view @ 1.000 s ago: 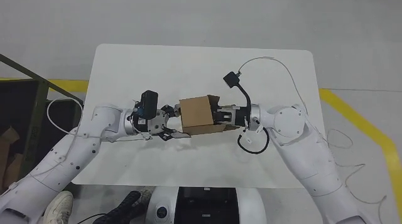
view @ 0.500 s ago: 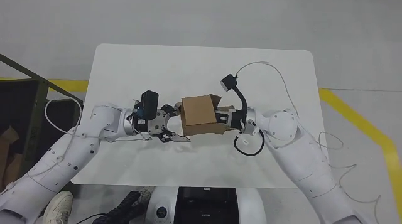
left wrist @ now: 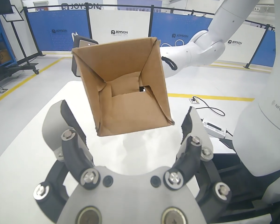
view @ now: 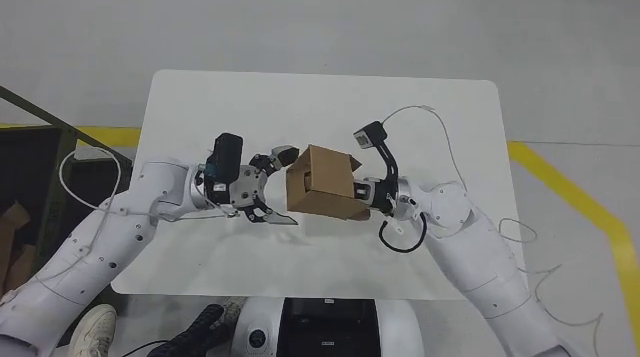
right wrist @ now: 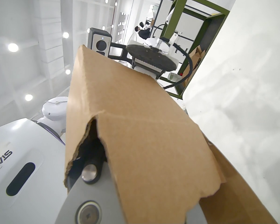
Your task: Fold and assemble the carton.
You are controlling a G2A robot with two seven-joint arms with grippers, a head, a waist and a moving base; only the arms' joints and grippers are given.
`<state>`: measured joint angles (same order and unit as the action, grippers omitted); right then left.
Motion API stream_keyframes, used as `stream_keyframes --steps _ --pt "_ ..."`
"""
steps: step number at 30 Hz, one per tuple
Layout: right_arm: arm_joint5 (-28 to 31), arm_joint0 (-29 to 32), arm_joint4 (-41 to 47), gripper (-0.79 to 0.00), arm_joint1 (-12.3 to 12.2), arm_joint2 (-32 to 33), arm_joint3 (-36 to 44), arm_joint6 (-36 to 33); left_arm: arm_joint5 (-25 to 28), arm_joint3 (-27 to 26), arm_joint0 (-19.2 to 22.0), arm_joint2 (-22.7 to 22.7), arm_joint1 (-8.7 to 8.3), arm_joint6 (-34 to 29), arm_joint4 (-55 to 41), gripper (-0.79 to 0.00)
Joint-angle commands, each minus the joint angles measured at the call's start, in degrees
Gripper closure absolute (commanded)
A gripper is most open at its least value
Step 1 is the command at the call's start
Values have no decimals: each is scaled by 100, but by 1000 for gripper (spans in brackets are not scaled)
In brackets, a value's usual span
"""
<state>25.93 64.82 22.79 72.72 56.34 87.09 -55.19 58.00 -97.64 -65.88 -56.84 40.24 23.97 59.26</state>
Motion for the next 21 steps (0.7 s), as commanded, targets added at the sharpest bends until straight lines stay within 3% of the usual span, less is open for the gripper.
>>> stream_keyframes --steps 1,11,21 --pt "119 11 69 0 4 -9 -26 -13 0 -6 -7 -50 -1 -8 -87 -785" --pt "195 13 -269 0 -16 -56 12 -55 -244 39 -123 -724 -26 -105 -609 -785" --pt "79 27 -570 0 -19 -164 97 97 -496 -98 -227 -736 66 -590 -856 -785"
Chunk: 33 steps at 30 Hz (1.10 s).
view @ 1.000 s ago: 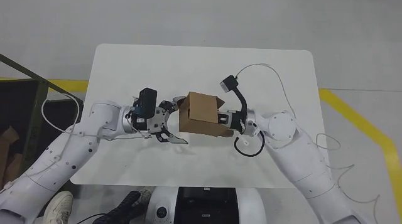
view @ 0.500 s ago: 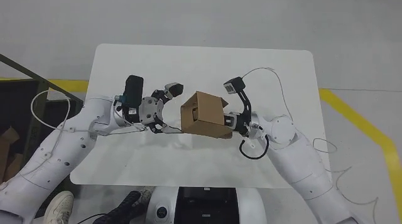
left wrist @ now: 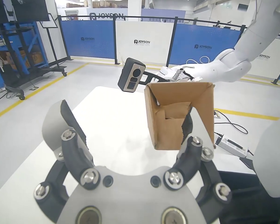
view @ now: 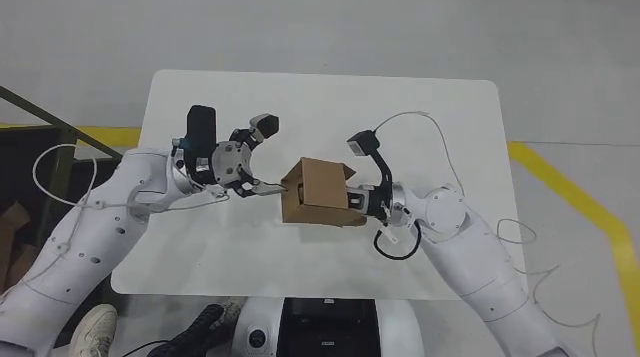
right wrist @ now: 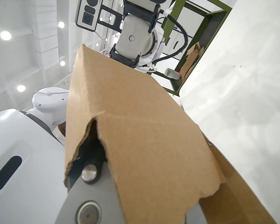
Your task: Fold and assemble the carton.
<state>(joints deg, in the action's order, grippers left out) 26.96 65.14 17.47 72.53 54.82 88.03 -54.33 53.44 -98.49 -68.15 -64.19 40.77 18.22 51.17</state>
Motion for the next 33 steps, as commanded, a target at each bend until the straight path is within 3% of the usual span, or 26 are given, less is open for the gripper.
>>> stream_keyframes --steps 1,33 --pt "-45 -8 -63 0 1 -23 8 30 -73 -25 2 -3 25 -30 -94 -785" --pt "-274 -169 -398 0 14 -254 132 228 -103 -55 -42 73 369 -601 -399 -785"
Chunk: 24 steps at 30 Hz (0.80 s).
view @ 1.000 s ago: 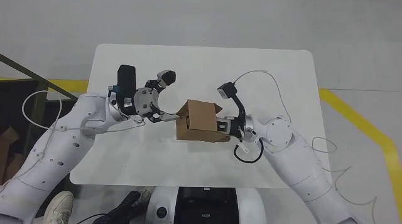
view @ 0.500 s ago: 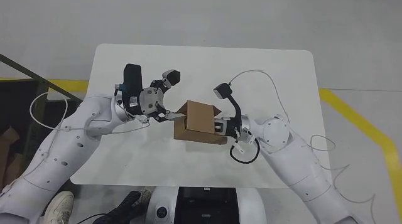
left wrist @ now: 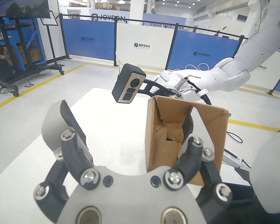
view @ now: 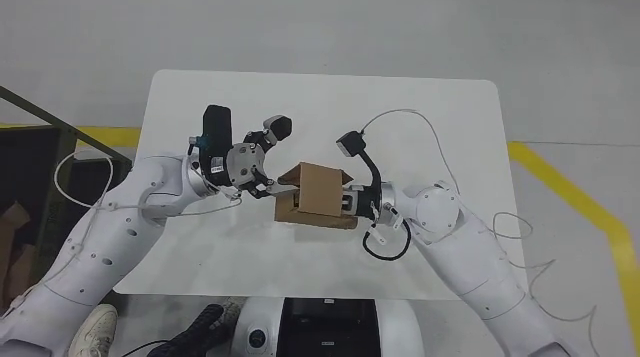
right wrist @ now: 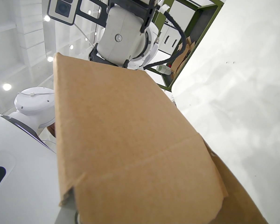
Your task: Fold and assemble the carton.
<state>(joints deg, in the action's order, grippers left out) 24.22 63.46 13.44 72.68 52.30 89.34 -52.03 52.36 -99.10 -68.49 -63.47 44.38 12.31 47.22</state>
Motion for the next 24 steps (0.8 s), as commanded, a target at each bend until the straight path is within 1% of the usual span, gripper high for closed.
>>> stream_keyframes --steps 1,8,12,16,18,22,24 --pt "-2 -2 6 0 -1 -4 4 -1 13 11 -15 4 18 -24 -8 -785" --pt "18 -6 42 0 1 -36 16 3 20 27 -36 -50 81 10 -49 -785" --pt "18 -4 84 0 2 -39 -62 32 -61 56 -58 -254 101 211 -127 -785" --pt "26 1 104 0 -5 -14 -126 39 -77 107 -175 -522 96 332 -167 -785" --pt "-6 0 69 0 -17 33 -160 56 63 96 -279 -648 79 299 -130 -785" --pt "-172 -16 -58 0 -53 173 -172 101 564 -31 -484 -917 23 130 177 -785" --pt "-326 -36 -190 0 -75 254 -149 140 564 -137 -608 -989 -1 121 314 -785"
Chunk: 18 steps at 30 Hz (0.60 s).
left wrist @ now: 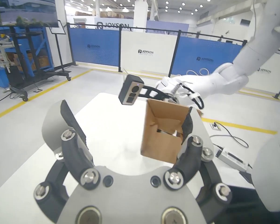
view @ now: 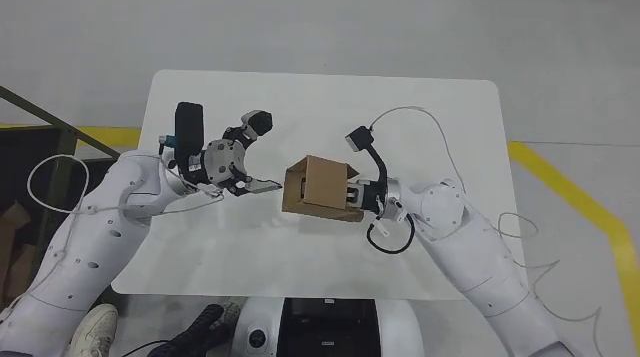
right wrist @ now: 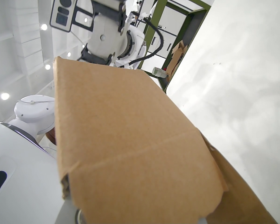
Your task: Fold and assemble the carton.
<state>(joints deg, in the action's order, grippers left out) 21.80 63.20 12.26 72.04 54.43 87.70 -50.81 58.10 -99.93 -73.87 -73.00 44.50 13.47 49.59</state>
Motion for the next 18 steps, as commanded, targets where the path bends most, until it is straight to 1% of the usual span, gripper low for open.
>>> stream_keyframes --steps 1,6,10,14,18 --pt "-157 -17 -132 0 -21 73 32 31 -10 -89 -125 -68 -25 24 127 -785" --pt "-510 -98 -466 0 -66 196 90 12 -10 -245 -297 -159 -106 132 372 -785" --pt "-755 -197 -744 0 -86 187 204 -92 -10 -390 -347 -65 -213 128 659 -785" --pt "-930 -264 -901 0 -75 76 302 -96 -10 -455 -273 119 -298 94 961 -785" --pt "-1004 -297 -1002 0 -58 -62 391 -107 -10 -327 -111 360 -335 75 1115 -785"
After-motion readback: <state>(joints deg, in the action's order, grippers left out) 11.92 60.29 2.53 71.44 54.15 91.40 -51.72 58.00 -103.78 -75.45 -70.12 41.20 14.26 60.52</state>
